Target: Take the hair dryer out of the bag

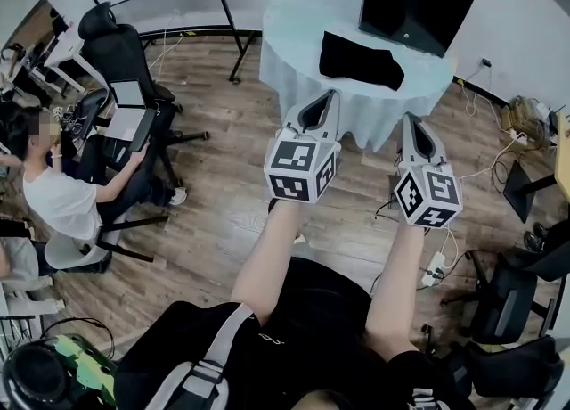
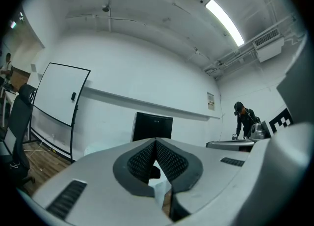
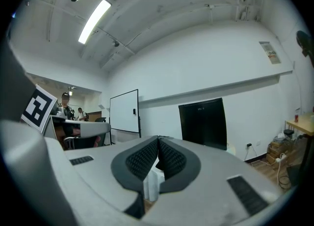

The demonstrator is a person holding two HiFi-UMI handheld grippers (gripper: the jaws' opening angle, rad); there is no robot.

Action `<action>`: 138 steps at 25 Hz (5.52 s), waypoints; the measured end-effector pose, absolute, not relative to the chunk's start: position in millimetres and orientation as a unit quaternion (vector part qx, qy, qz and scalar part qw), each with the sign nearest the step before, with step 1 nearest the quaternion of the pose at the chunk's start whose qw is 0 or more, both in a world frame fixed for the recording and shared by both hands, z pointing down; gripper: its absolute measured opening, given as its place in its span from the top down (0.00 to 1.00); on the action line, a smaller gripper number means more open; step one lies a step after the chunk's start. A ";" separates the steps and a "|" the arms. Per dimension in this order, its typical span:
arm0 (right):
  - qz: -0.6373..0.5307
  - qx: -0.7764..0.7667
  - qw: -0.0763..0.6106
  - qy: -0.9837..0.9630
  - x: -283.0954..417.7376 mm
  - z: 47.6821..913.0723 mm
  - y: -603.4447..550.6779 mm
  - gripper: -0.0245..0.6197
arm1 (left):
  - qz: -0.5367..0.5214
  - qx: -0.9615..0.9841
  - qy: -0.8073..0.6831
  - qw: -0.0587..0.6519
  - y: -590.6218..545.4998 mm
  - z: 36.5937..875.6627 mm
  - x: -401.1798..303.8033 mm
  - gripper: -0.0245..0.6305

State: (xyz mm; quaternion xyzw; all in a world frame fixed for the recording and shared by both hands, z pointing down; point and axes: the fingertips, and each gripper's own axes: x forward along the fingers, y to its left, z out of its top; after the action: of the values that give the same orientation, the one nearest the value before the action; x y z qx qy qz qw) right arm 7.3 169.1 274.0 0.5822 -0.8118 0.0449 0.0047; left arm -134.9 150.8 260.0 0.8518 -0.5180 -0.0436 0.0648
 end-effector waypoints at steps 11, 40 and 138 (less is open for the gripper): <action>0.049 0.540 0.023 -0.840 -90.1 284.9 105.8 0.96 | -0.057 0.834 -0.538 0.106 95.1 277.8 -214.8 0.96; 0.143 0.572 0.012 -0.807 43.2 356.4 -91.2 0.96 | 0.025 0.853 -0.501 0.142 -92.5 356.7 -99.9 0.96; 0.362 0.536 0.049 -0.761 167.2 523.3 -221.2 0.96 | 0.450 0.820 -0.347 0.066 -243.4 588.3 66.2 0.95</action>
State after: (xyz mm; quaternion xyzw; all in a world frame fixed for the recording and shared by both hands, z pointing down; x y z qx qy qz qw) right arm 167.2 -221.2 523.3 0.5356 -0.7613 0.3622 0.0488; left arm 66.2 -243.4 588.3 0.8204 -0.3467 0.4498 0.0660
